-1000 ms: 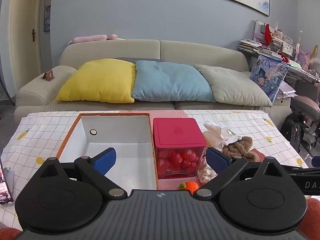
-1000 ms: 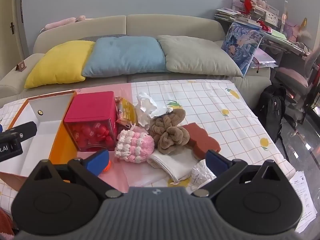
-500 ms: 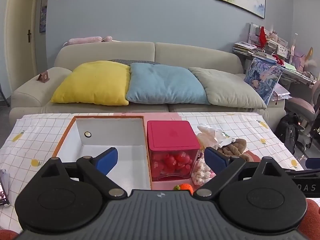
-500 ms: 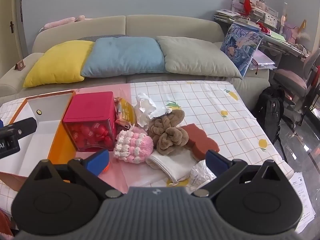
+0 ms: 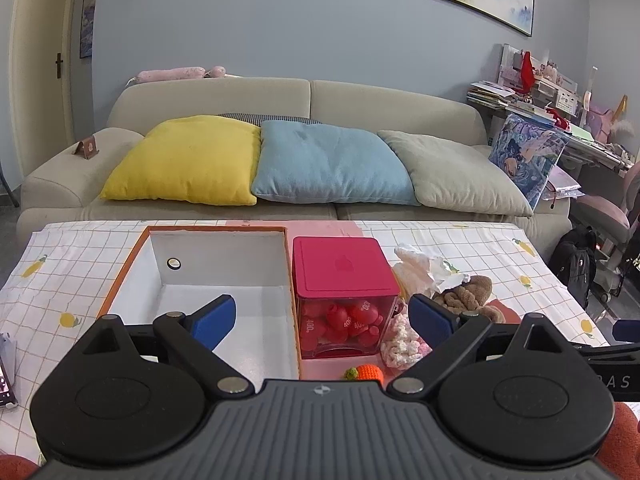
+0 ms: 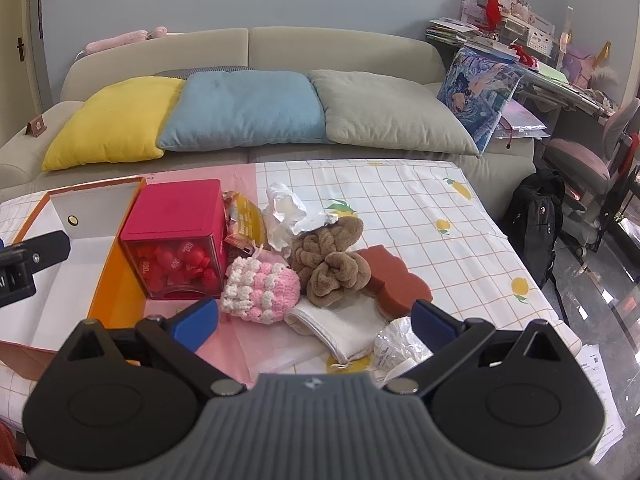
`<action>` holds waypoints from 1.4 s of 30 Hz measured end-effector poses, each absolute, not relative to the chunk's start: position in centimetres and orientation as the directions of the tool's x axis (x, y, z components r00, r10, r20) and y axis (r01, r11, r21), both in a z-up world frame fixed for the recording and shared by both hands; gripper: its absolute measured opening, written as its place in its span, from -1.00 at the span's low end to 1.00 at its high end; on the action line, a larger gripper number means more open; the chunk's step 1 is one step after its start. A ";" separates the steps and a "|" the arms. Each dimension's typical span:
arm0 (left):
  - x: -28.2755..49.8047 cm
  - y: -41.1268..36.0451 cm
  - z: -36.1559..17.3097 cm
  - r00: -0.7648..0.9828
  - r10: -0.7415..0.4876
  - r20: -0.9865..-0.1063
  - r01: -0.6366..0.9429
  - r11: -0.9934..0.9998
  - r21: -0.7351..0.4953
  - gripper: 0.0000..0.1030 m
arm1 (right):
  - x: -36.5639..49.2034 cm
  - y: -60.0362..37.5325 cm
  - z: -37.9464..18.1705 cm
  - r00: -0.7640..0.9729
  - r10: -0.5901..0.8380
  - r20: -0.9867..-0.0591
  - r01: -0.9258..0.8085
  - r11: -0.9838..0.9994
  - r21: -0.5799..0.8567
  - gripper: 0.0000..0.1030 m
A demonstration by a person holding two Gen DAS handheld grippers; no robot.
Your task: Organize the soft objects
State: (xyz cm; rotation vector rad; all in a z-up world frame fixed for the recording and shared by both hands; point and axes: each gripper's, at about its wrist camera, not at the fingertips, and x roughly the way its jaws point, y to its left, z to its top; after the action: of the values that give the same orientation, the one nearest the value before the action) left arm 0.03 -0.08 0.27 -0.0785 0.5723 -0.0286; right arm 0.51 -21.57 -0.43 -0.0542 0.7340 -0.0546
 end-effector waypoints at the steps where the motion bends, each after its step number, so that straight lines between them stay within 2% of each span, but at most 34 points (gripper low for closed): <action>1: 0.0 -0.1 0.2 0.839 -0.047 -0.542 0.003 0.997 -0.082 1.00 | 0.5 -21.6 -0.5 0.740 -0.068 -0.669 0.032 0.997 -0.066 0.95; 42: 0.5 0.1 -0.5 0.805 -0.036 -0.592 -0.017 0.996 -0.085 1.00 | 0.7 -22.0 -1.2 0.721 -0.073 -0.689 0.050 0.997 -0.053 0.95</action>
State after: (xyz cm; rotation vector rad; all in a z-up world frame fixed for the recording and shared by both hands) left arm 0.46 0.13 -0.53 -0.0872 0.6356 -0.0102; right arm 0.70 -22.01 -1.21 -0.0315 0.7626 -0.0677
